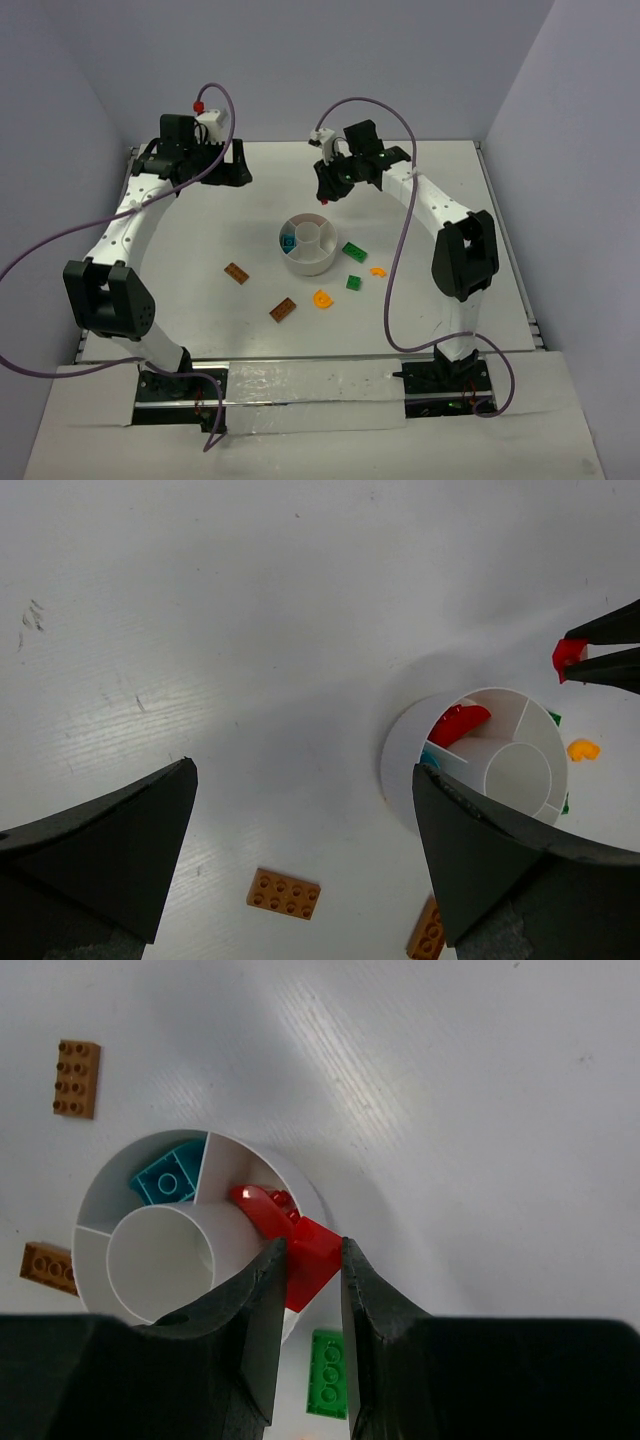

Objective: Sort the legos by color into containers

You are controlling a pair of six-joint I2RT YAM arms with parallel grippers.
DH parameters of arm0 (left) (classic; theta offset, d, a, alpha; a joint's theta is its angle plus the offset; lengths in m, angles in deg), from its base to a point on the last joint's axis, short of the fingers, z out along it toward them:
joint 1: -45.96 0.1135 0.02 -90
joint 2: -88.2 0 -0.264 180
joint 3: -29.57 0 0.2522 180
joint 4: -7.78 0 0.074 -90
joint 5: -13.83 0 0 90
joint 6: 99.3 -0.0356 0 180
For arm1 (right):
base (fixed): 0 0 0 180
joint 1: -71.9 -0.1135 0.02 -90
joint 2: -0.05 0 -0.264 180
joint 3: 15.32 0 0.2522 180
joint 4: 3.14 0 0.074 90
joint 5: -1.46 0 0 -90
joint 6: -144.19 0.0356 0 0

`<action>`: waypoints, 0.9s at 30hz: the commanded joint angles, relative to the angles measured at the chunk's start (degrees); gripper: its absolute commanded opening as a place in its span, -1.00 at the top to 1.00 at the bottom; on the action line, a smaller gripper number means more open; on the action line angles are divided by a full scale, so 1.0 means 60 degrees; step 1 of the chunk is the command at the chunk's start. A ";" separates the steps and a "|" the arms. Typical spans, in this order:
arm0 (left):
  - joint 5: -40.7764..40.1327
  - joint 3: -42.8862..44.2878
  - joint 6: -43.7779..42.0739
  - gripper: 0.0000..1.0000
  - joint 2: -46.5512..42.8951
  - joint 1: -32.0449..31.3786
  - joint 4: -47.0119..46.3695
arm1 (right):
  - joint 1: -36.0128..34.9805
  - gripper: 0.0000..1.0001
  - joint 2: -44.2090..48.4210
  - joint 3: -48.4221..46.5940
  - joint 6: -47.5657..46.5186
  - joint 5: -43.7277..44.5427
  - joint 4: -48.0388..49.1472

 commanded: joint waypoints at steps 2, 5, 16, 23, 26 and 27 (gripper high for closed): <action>0.0164 0.0330 -0.0195 -0.98 0.0125 0.0044 0.0016 | -0.0156 0.87 -0.0348 -0.0283 -0.0409 -0.0290 -0.0489; 0.0130 0.0275 -0.0181 -0.99 0.0154 0.0044 0.0009 | -0.0210 0.86 -0.0323 -0.0109 -0.0446 -0.0352 -0.0500; -0.0019 0.0212 -0.0195 -0.98 0.0227 0.0044 0.0038 | -0.0332 0.77 -0.0566 -0.0150 -0.0446 -0.0415 -0.0584; -0.0140 0.0227 -0.0197 -0.99 0.0288 0.0044 -0.0003 | -0.0451 0.67 -0.0731 -0.0239 -0.0638 -0.0592 -0.0836; -0.0180 0.0227 -0.0239 -0.98 0.0301 0.0044 0.0009 | -0.0482 0.61 -0.0773 -0.0281 -0.0677 -0.0605 -0.0886; -0.0180 0.0227 -0.0239 -0.99 0.0301 0.0044 0.0009 | -0.0489 0.55 -0.0800 -0.0327 -0.0697 -0.0605 -0.0953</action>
